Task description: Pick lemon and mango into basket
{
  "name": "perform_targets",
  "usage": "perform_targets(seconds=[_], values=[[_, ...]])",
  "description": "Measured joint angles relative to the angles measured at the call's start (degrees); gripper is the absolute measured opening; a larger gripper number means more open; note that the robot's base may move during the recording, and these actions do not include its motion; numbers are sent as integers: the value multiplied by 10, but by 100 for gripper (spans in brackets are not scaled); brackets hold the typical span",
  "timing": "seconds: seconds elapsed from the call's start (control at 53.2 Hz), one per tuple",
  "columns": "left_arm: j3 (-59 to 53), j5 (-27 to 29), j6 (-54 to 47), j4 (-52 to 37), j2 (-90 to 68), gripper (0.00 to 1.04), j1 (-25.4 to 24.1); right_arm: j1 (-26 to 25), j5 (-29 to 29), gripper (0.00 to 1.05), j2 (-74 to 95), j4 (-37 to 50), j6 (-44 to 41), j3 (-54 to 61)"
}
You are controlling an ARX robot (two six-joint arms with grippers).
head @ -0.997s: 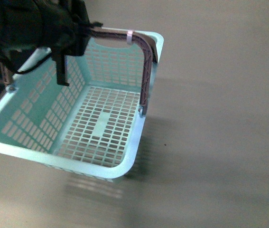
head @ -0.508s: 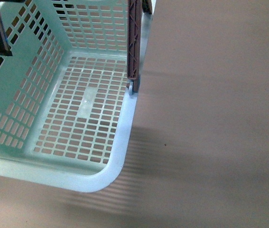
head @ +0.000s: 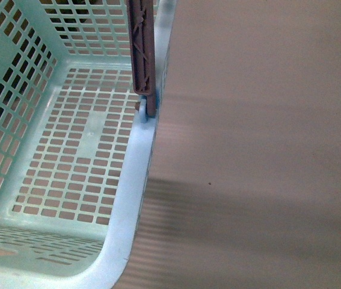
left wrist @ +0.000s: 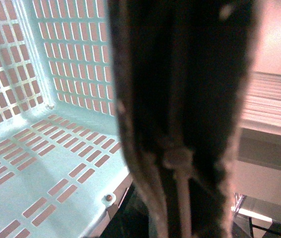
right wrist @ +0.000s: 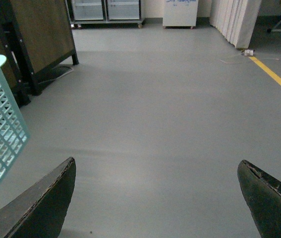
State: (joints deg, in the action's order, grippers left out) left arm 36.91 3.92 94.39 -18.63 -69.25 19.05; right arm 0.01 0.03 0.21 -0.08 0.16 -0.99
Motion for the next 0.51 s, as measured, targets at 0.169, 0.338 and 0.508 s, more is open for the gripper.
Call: perform_targets(seconds=[0.169,0.338,0.508], values=[[4,-18,-14,59,30,6,-5,0,0,96,0,0,0,0],[17,-29,-37,94,47,6,-10,0,0,96,0,0,0,0],[19,-25,-51,94,48,6,-13,0,0,96,0,0,0,0]])
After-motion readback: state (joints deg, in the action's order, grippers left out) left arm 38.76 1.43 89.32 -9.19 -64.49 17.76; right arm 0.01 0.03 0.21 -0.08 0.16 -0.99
